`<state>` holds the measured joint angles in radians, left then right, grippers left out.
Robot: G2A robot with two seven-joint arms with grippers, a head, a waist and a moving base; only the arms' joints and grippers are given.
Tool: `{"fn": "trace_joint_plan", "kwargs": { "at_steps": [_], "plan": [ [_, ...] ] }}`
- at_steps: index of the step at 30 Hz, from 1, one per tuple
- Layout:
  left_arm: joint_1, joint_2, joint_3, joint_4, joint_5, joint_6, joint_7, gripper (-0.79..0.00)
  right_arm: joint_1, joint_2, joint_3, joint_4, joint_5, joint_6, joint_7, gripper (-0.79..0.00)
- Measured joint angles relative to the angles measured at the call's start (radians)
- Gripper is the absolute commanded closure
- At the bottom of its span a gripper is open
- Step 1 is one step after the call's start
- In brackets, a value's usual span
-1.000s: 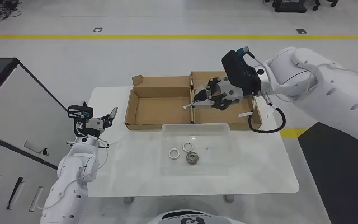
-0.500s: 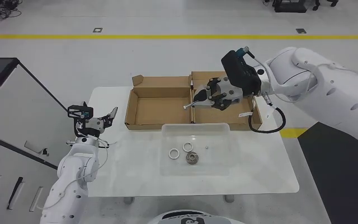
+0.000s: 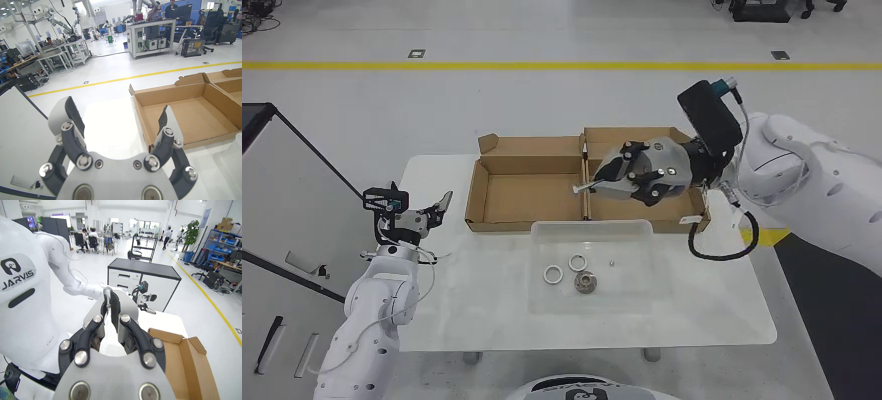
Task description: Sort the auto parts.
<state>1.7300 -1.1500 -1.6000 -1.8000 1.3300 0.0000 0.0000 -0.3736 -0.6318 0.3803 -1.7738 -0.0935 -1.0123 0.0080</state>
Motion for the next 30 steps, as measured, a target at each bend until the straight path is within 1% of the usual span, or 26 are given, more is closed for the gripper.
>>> {"fn": "trace_joint_plan", "kwargs": {
  "at_steps": [5, 11, 16, 21, 30],
  "plan": [
    [0.0, 0.0, 0.0, 0.0, 0.0, 0.0, 0.0, -0.785, -0.077, 0.027, 0.051, -0.054, -0.001, 0.0, -0.082, 0.0],
    [0.0, 0.0, 0.0, 0.0, 0.0, 0.0, 0.0, -0.785, -0.158, 0.055, 0.117, -0.131, -0.048, 0.0, -0.199, 0.0],
    [0.0, 0.0, 0.0, 0.0, 0.0, 0.0, 0.0, -0.785, -0.21, 0.073, 0.155, -0.172, -0.122, 0.0, -0.323, 0.0],
    [0.0, 0.0, 0.0, 0.0, 0.0, 0.0, 0.0, -0.785, -0.23, 0.076, 0.161, -0.218, -0.195, 0.0, -0.478, 0.0],
    [0.0, 0.0, 0.0, 0.0, 0.0, 0.0, 0.0, -0.785, -0.23, 0.075, 0.16, -0.217, -0.19, 0.0, -0.458, 0.0]
  ]
}}
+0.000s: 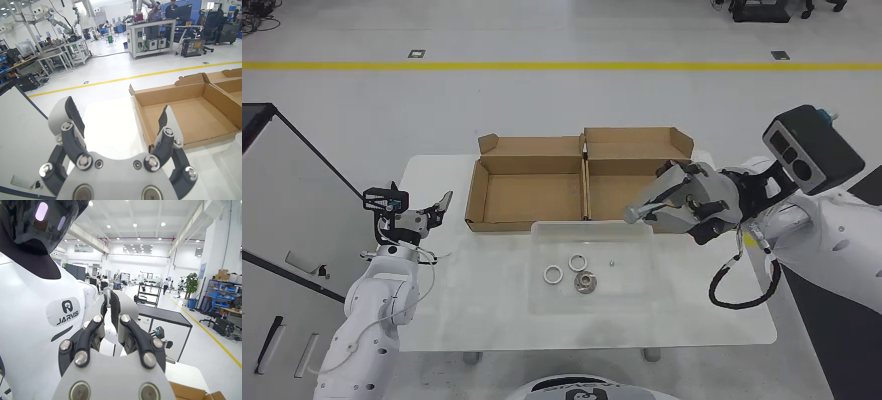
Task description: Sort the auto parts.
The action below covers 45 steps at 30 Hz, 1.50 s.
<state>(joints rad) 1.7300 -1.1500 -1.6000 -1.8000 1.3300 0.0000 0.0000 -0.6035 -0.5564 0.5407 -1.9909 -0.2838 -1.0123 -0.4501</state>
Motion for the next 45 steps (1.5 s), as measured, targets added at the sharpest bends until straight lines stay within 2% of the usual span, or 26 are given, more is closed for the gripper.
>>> {"fn": "trace_joint_plan", "kwargs": {
  "at_steps": [14, 19, 26, 35, 41, 45],
  "plan": [
    [0.0, 0.0, 0.0, 0.0, 0.0, 0.0, 0.0, -0.785, -0.005, -0.002, 0.003, -0.007, 0.004, 0.002, 0.002, 0.0],
    [0.0, 0.0, 0.0, 0.0, 0.0, 0.0, 0.0, -0.785, -0.049, -0.013, 0.041, -0.039, 0.06, 0.0, -0.04, 0.0],
    [0.0, 0.0, 0.0, 0.0, 0.0, 0.0, 0.0, -0.785, -0.091, -0.029, 0.084, -0.058, 0.083, 0.0, -0.034, 0.0],
    [0.0, 0.0, 0.0, 0.0, 0.0, 0.0, 0.0, -0.785, -0.113, -0.077, 0.099, -0.115, 0.121, 0.0, -0.077, 0.0],
    [0.0, 0.0, 0.0, 0.0, 0.0, 0.0, 0.0, -0.785, -0.109, -0.093, 0.104, -0.068, 0.106, 0.0, 0.018, 0.0],
    [0.0, 0.0, 0.0, 0.0, 0.0, 0.0, 0.0, -0.785, -0.11, -0.091, 0.119, -0.035, 0.113, 0.0, 0.134, 0.0]
  ]
}}
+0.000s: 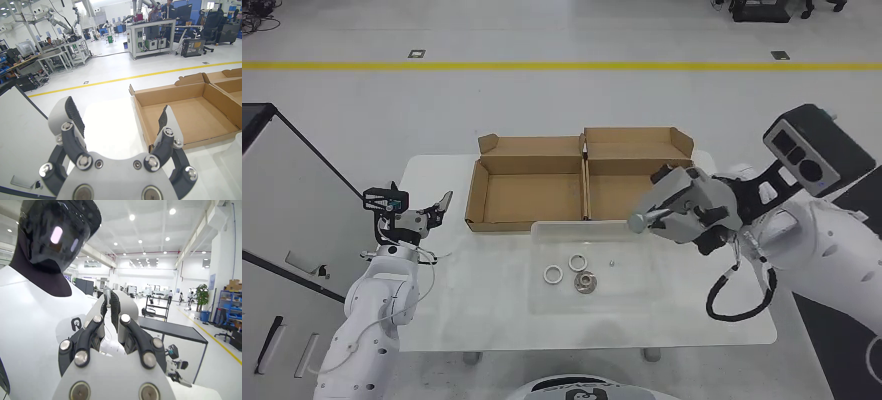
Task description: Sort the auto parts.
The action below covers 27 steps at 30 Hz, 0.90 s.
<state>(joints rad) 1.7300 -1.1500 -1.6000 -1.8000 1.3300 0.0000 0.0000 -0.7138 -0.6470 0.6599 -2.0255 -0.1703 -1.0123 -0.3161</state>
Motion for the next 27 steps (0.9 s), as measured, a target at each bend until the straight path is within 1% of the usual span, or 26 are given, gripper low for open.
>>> {"fn": "trace_joint_plan", "kwargs": {
  "at_steps": [5, 8, 13, 24, 27],
  "plan": [
    [0.0, 0.0, 0.0, 0.0, 0.0, 0.0, 0.0, -0.785, -0.005, 0.008, 0.024, 0.014, 0.038, 0.0, 0.133, 0.0],
    [0.0, 0.0, 0.0, 0.0, 0.0, 0.0, 0.0, -0.785, -0.015, 0.007, 0.042, -0.002, 0.088, 0.0, 0.161, 0.0],
    [0.0, 0.0, 0.0, 0.0, 0.0, 0.0, 0.0, -0.785, -0.047, -0.007, 0.072, -0.054, 0.168, 0.0, 0.113, 0.0],
    [0.0, 0.0, 0.0, 0.0, 0.0, 0.0, 0.0, -0.785, -0.133, -0.05, 0.129, -0.121, 0.233, 0.0, 0.048, 0.0],
    [0.0, 0.0, 0.0, 0.0, 0.0, 0.0, 0.0, -0.785, -0.149, -0.064, 0.138, -0.125, 0.238, 0.0, 0.058, 0.0]
  ]
}}
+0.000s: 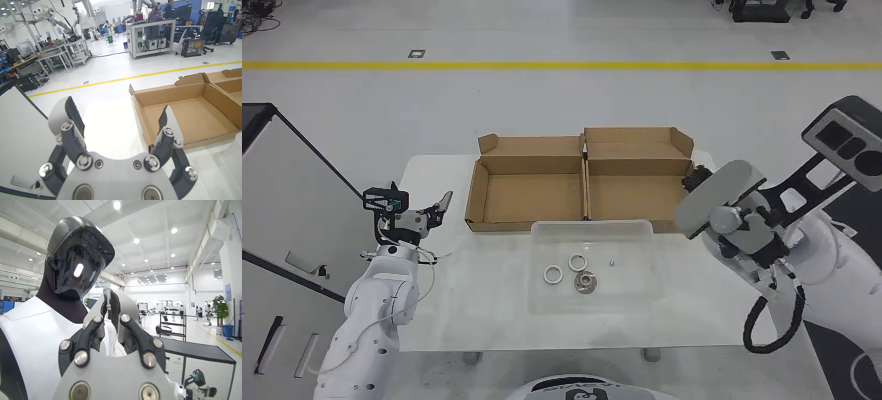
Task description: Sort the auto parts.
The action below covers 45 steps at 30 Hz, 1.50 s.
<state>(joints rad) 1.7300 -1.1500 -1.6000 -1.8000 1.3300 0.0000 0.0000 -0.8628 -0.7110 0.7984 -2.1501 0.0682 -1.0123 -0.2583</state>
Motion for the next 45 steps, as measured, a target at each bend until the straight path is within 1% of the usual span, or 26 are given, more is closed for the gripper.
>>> {"fn": "trace_joint_plan", "kwargs": {
  "at_steps": [7, 15, 18, 21, 25, 33, 45],
  "plan": [
    [0.0, 0.0, 0.0, 0.0, 0.0, 0.0, 0.0, -0.785, -0.031, -0.016, 0.031, 0.042, -0.024, 0.0, 0.102, 0.0],
    [0.0, 0.0, 0.0, 0.0, 0.0, 0.0, 0.0, -0.785, -0.076, -0.007, 0.09, 0.074, -0.055, 0.009, 0.285, 0.0],
    [0.0, 0.0, 0.0, 0.0, 0.0, 0.0, 0.0, -0.785, -0.093, -0.006, 0.11, 0.06, -0.035, 0.021, 0.315, 0.0],
    [0.0, 0.0, 0.0, 0.0, 0.0, 0.0, 0.0, -0.785, -0.115, -0.009, 0.13, 0.045, -0.009, 0.014, 0.309, 0.0],
    [0.0, 0.0, 0.0, 0.0, 0.0, 0.0, 0.0, -0.785, -0.148, -0.017, 0.154, 0.012, 0.028, -0.001, 0.266, 0.0],
    [0.0, 0.0, 0.0, 0.0, 0.0, 0.0, 0.0, -0.785, -0.219, -0.041, 0.183, -0.032, 0.052, 0.0, 0.199, 0.0],
    [0.0, 0.0, 0.0, 0.0, 0.0, 0.0, 0.0, -0.785, -0.22, -0.041, 0.184, -0.032, 0.051, 0.0, 0.198, 0.0]
  ]
}}
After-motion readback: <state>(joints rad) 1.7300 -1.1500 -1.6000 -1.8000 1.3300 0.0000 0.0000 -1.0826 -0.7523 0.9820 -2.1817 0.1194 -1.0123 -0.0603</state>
